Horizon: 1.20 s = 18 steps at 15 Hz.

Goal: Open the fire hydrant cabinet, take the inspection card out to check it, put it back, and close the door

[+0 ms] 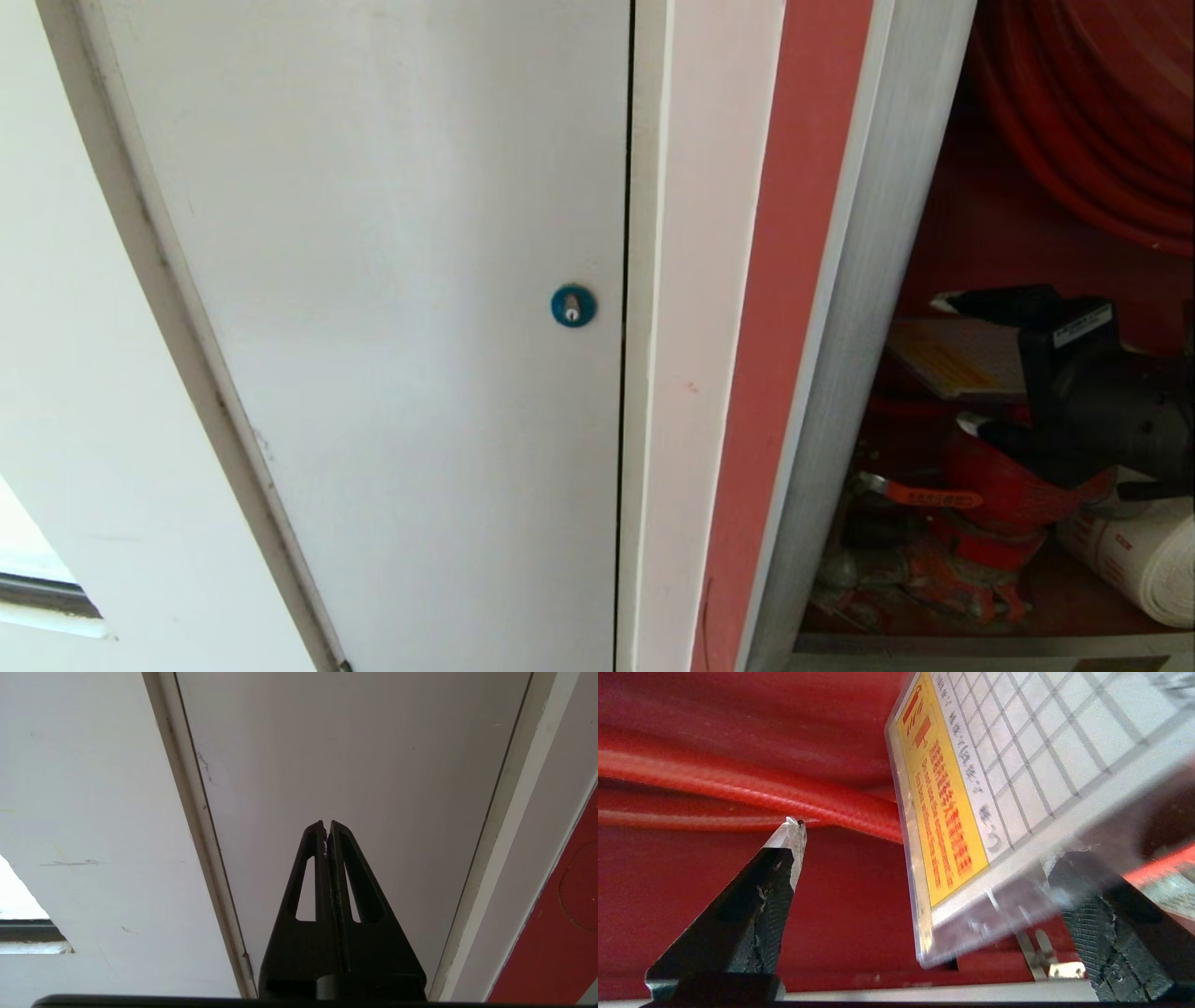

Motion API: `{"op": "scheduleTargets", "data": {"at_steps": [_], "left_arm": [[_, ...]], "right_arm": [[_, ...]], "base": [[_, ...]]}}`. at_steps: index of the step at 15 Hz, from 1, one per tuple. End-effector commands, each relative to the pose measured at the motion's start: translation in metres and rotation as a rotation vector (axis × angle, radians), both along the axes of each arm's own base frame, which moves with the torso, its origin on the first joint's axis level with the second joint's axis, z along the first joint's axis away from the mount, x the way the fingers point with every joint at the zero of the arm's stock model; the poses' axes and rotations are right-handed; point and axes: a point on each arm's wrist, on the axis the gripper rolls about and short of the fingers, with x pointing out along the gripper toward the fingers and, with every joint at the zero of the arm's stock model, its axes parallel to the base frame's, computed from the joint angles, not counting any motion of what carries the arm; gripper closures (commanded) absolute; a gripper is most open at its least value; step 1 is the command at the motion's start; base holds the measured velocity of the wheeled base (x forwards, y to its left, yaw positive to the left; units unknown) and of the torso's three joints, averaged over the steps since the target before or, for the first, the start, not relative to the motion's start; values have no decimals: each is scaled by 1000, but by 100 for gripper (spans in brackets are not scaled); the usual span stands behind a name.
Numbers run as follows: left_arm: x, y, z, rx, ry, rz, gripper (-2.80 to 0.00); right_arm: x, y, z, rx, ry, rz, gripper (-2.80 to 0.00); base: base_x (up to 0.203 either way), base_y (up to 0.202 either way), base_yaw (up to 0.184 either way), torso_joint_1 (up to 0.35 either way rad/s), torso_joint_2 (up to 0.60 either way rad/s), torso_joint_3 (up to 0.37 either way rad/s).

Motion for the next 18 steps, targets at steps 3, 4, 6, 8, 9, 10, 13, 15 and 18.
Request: {"op": "scheduleTargets", "data": {"at_steps": [3, 4, 6, 8, 9, 10, 13, 15, 18], "left_arm": [[2, 0, -8, 1, 30, -1, 0], [2, 0, -7, 1, 27, -1, 0], [2, 0, -7, 1, 25, -1, 0], [2, 0, -8, 1, 28, -1, 0], [2, 0, -8, 1, 28, -1, 0], [2, 0, -7, 1, 26, -1, 0], [2, 0, -8, 1, 28, -1, 0], [2, 0, -7, 1, 27, -1, 0], [2, 0, -7, 1, 27, -1, 0]], "right_arm": [[11, -3, -6, 0, 14, -33, -280], [11, -3, -6, 0, 12, -35, -280], [12, -7, -5, 1, 6, -50, -280], [13, -7, -5, -3, 0, -51, -280], [13, -7, -5, -4, -3, -51, 0], [12, -7, -5, -1, -4, -50, 0], [11, -7, -5, -5, -5, -47, 0], [11, -7, -5, -6, -2, -47, 0], [11, -7, -6, -7, 0, -47, 0]], "base": [[0, 0, 0, 0, 0, 0], [0, 0, 0, 0, 0, 0], [0, 0, 0, 0, 0, 0], [0, 0, 0, 0, 0, 0], [0, 0, 0, 0, 0, 0], [0, 0, 0, 0, 0, 0], [0, 0, 0, 0, 0, 0], [0, 0, 0, 0, 0, 0], [0, 0, 0, 0, 0, 0]]}}
